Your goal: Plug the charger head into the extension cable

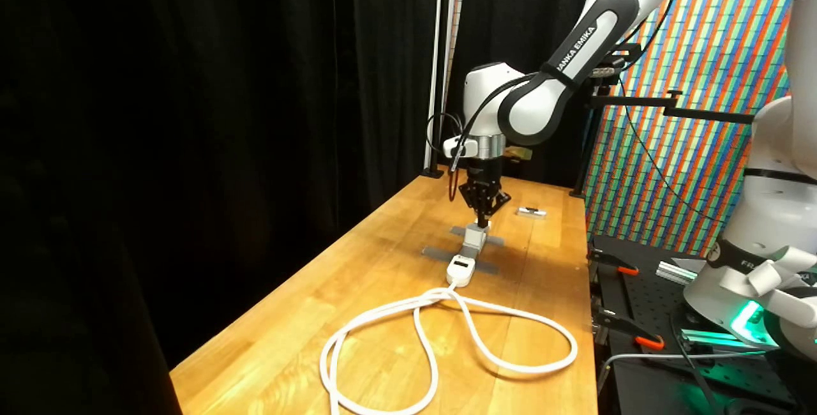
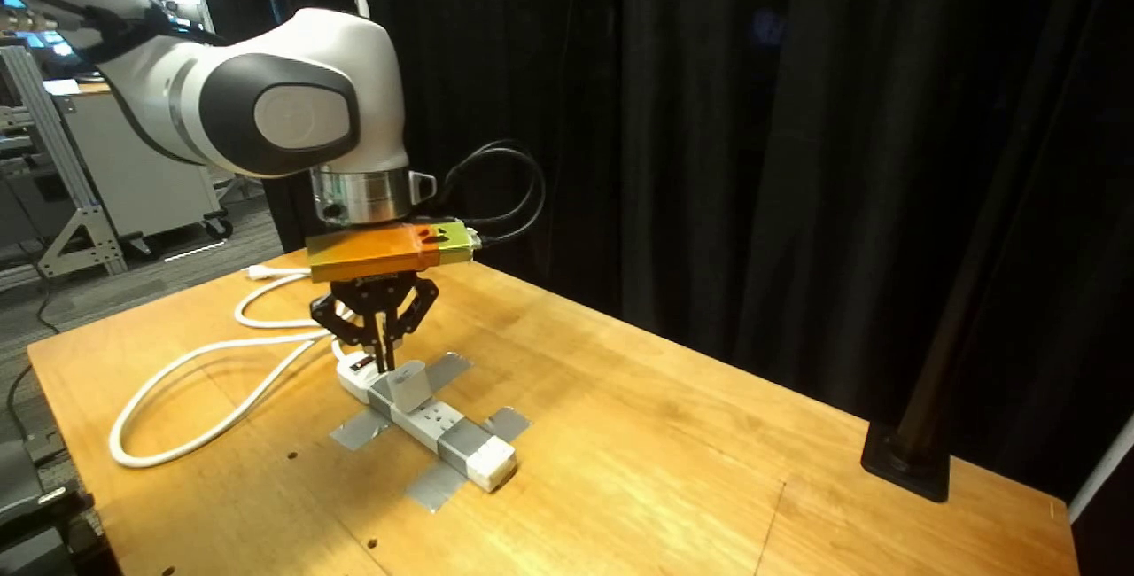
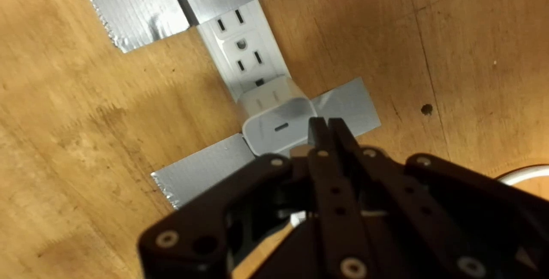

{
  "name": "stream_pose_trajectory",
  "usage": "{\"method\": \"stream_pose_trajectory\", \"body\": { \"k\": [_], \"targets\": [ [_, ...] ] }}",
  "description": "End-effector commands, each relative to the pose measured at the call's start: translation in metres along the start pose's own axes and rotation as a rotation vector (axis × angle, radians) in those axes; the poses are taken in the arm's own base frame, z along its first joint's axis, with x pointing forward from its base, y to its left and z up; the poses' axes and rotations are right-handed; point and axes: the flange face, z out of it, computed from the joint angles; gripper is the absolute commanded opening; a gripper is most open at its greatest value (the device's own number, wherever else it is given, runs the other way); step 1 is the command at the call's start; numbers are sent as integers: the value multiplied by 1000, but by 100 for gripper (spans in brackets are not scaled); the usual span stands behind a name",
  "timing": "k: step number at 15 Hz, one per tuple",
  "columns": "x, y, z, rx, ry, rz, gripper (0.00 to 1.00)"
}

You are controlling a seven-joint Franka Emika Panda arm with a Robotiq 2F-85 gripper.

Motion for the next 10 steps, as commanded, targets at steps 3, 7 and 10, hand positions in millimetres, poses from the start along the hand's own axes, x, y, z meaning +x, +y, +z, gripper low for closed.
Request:
{"method": "stream_pose_trajectory", "body": {
  "k": [3,7,10],
  "targets": [
    [0,7,2,-49,10,14,9],
    [0,12,2,-75,20,23,9],
    [-2,14,4,-85,18,28,9]
  ]
}}
